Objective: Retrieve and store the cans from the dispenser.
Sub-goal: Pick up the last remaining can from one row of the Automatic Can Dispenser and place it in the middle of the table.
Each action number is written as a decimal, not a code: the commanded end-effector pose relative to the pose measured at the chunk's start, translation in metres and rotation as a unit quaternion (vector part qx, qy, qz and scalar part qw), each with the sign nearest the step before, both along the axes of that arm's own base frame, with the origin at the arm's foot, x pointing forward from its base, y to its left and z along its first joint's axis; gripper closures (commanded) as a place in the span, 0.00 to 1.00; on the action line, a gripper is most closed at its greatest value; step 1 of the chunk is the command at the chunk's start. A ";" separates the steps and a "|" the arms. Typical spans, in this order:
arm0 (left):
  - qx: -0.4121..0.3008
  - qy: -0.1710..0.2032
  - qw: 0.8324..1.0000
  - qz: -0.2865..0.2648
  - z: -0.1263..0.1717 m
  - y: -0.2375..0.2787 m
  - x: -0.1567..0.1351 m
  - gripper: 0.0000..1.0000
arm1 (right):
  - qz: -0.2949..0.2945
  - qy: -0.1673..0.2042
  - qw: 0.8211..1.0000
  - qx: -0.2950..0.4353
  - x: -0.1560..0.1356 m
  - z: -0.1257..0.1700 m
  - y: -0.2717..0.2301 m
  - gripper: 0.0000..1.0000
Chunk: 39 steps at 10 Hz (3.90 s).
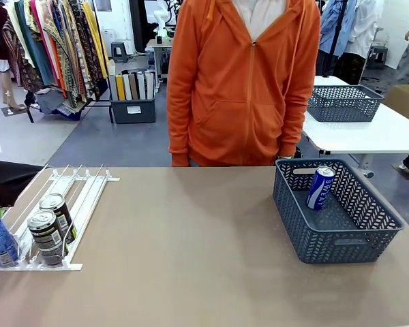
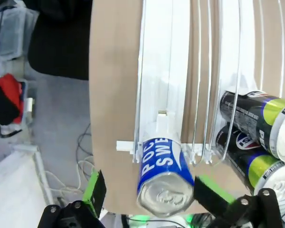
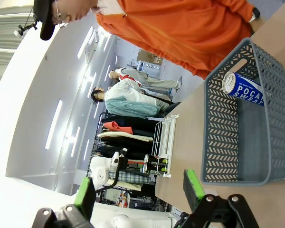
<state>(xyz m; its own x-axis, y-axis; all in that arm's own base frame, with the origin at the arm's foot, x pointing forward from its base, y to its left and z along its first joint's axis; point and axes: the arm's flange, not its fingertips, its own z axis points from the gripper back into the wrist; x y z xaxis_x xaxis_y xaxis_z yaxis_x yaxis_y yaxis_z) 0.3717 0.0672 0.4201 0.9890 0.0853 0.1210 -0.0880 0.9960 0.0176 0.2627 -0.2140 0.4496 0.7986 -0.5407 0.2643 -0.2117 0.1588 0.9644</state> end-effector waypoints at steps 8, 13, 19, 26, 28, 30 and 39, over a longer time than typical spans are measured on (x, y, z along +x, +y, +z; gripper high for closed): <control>-0.051 0.028 0.998 -0.010 -0.029 -0.008 -0.012 0.00 | -0.004 -0.006 1.000 0.008 0.002 0.005 0.001 0.00; -0.035 0.037 0.998 -0.022 -0.026 -0.011 -0.014 0.43 | -0.004 -0.006 1.000 0.008 0.002 0.005 0.001 0.00; -0.030 0.034 0.999 -0.022 -0.027 -0.013 -0.011 1.00 | -0.004 -0.006 1.000 0.008 0.002 0.005 0.001 0.00; -0.034 -0.086 0.994 -0.051 0.117 -0.006 -0.066 1.00 | -0.004 -0.006 1.000 0.008 0.002 0.005 0.001 0.00; -0.040 -0.160 0.985 -0.057 0.159 0.000 -0.099 1.00 | -0.004 -0.006 1.000 0.008 0.002 0.005 0.001 0.00; -0.069 -0.187 0.979 -0.045 0.164 0.010 -0.109 1.00 | -0.004 -0.006 1.000 0.008 0.002 0.005 0.001 0.00; -0.101 -0.175 0.975 -0.089 0.194 -0.089 -0.061 1.00 | -0.004 -0.006 1.000 0.008 0.002 0.005 0.001 0.00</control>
